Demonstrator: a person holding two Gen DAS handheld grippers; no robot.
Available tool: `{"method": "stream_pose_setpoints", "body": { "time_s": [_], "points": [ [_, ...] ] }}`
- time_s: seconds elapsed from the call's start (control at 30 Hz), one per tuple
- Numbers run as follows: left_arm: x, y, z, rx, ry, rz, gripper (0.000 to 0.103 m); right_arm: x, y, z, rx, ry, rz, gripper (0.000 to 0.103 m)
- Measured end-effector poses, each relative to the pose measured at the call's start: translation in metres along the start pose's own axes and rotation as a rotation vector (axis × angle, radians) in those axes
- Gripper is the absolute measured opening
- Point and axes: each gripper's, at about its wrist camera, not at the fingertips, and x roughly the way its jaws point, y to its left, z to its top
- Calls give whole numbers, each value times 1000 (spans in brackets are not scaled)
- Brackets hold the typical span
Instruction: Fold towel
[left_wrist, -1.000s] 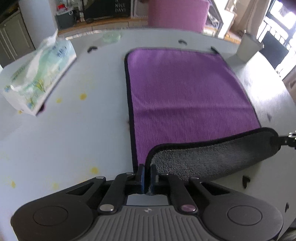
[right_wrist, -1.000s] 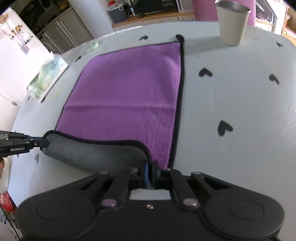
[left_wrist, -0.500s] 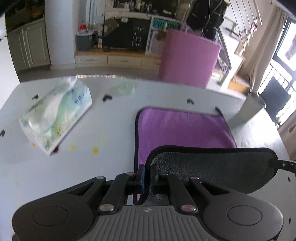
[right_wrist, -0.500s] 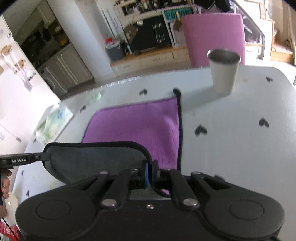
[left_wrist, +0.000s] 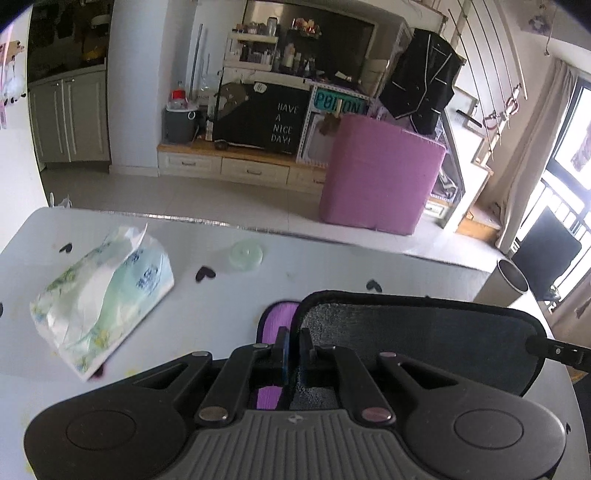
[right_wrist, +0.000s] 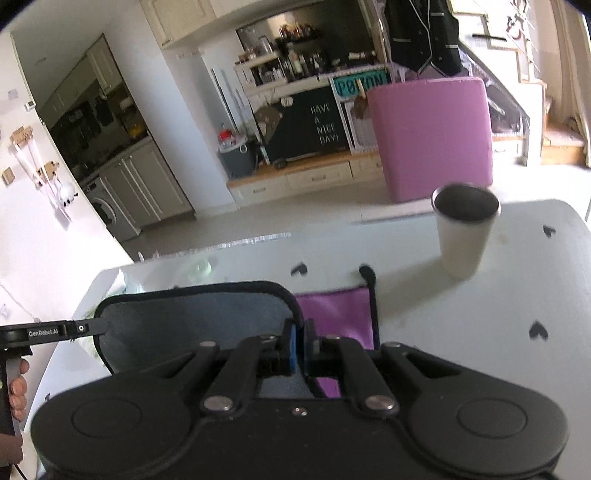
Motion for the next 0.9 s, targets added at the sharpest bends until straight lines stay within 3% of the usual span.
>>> {"method": "stream_pose_setpoints", "body": {
  "time_s": [0.43,0.9],
  "points": [
    [52,-8,30,-16,-15,-12,5,48,-6,24,-19,-25,-21,4],
    [97,3,29,-28,20,7,5,100,-26,22,52,10,-93,4]
  ]
}}
